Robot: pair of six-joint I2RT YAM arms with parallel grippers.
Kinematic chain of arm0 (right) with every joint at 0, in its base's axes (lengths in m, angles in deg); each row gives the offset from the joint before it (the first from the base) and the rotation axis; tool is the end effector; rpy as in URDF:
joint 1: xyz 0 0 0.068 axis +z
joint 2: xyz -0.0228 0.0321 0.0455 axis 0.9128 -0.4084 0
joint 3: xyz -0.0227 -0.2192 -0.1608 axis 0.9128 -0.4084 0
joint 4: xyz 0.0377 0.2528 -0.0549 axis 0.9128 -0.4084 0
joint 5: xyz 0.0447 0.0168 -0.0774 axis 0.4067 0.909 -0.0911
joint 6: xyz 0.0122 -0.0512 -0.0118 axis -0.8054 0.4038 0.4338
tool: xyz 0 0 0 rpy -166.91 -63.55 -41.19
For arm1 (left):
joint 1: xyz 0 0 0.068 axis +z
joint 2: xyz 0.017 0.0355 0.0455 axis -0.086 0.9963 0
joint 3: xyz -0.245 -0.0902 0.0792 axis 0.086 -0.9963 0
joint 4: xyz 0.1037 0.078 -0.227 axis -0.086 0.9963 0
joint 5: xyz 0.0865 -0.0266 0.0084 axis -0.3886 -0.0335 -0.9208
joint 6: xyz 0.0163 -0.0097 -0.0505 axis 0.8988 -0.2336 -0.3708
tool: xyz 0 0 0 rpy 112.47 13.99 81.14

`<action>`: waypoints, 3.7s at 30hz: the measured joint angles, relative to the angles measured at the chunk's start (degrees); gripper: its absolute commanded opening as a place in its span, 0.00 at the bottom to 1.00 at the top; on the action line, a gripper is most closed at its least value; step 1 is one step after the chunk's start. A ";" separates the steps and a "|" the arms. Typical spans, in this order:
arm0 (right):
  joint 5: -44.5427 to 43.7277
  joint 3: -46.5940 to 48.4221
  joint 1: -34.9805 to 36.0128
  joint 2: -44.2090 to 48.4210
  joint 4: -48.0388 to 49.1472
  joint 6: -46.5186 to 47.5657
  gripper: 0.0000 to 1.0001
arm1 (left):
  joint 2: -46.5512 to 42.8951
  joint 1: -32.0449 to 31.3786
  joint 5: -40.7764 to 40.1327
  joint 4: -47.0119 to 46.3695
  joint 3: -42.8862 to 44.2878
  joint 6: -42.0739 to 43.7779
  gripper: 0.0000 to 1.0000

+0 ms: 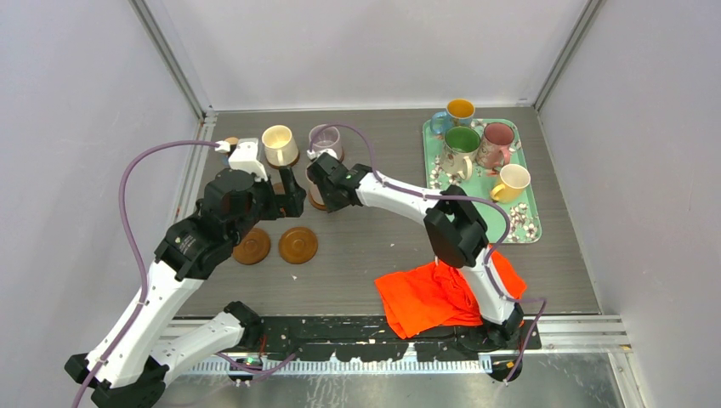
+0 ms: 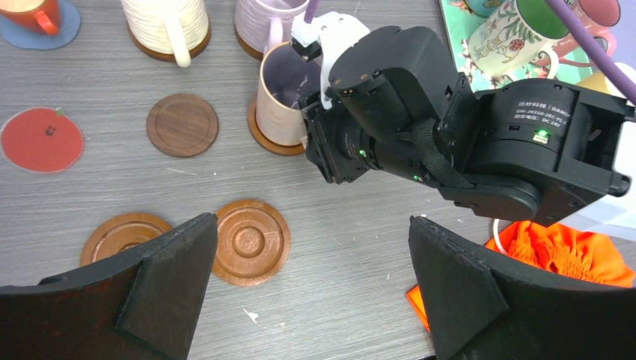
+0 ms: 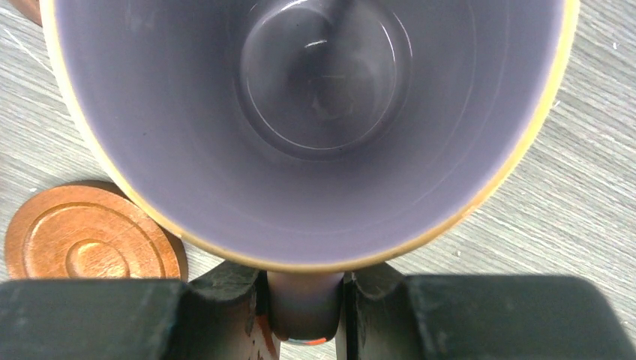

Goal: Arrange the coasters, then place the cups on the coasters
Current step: Place the cup on the coaster, then pick up the cup from the tray.

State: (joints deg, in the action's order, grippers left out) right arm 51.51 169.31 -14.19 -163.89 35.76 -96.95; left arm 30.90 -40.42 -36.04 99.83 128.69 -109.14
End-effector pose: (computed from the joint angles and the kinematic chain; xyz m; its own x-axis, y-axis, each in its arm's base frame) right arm 0.3101 0.3802 0.2066 -0.6992 -0.3682 -0.6129 -0.4831 0.8752 0.0253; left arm 0.1304 -0.0795 0.4050 -0.4532 -0.2026 -0.8681 0.1349 0.9470 -0.2914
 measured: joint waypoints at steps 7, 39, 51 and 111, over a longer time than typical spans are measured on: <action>-1.16 0.15 0.11 -0.66 0.11 0.44 0.02 | 0.00 0.00 -0.02 0.00 0.00 0.15 1.00; -4.83 -2.60 0.33 10.34 0.39 -2.36 1.00 | 2.54 0.00 0.98 -0.15 0.22 0.11 1.00; -11.82 -14.64 -2.78 26.23 -3.63 -7.28 1.00 | 9.14 -0.02 6.71 -2.21 1.40 -0.15 1.00; -1.31 -35.76 -43.67 27.32 16.37 -1.11 0.25 | 16.87 -2.01 13.25 -5.42 2.03 -0.31 1.00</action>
State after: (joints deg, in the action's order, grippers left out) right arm 50.20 133.56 -57.86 -136.57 52.13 -98.06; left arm 47.77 -42.43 -22.79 94.41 130.72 -109.45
